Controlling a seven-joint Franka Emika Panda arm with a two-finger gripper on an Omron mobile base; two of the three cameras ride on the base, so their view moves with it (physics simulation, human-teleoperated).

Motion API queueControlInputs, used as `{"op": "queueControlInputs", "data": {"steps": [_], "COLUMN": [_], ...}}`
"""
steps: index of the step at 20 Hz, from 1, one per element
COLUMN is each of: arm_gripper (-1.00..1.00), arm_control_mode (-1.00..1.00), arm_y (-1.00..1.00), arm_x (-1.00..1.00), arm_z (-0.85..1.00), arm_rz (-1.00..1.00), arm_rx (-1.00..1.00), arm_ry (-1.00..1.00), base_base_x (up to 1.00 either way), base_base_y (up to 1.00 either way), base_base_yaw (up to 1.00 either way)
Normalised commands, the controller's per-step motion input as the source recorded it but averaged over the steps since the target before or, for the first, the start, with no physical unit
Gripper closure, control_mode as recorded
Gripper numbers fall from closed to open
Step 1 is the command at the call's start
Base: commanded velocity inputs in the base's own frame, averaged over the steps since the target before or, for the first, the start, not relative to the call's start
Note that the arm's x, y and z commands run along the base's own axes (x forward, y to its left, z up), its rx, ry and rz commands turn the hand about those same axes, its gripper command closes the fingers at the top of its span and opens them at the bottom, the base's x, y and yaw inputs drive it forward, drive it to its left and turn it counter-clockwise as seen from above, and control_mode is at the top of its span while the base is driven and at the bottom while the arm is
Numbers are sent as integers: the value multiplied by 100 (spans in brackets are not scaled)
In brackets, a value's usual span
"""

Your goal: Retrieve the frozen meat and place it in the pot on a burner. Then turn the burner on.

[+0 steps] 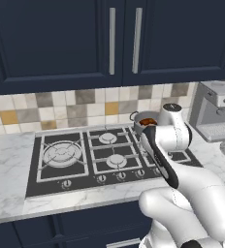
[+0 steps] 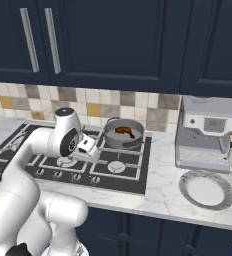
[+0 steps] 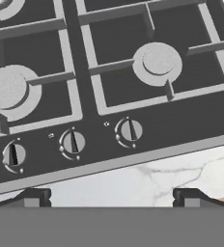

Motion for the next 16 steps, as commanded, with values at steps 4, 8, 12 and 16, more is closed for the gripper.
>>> {"op": "queueControlInputs", "data": {"steps": [4, 8, 12, 16], "arm_gripper": [-100, -100, -100, -100], "arm_control_mode": [-100, -100, -100, -100], "arm_y": [12, 5, 1, 5], "arm_x": [0, 0, 0, 0], "arm_z": [0, 0, 0, 0], "arm_rz": [10, 13, 0, 0], "arm_rx": [0, 0, 0, 0], "arm_ry": [0, 0, -3, 0], "base_base_x": [0, 0, 0, 0], "base_base_y": [0, 0, 0, 0], "base_base_yaw": [0, 0, 0, 0]}}
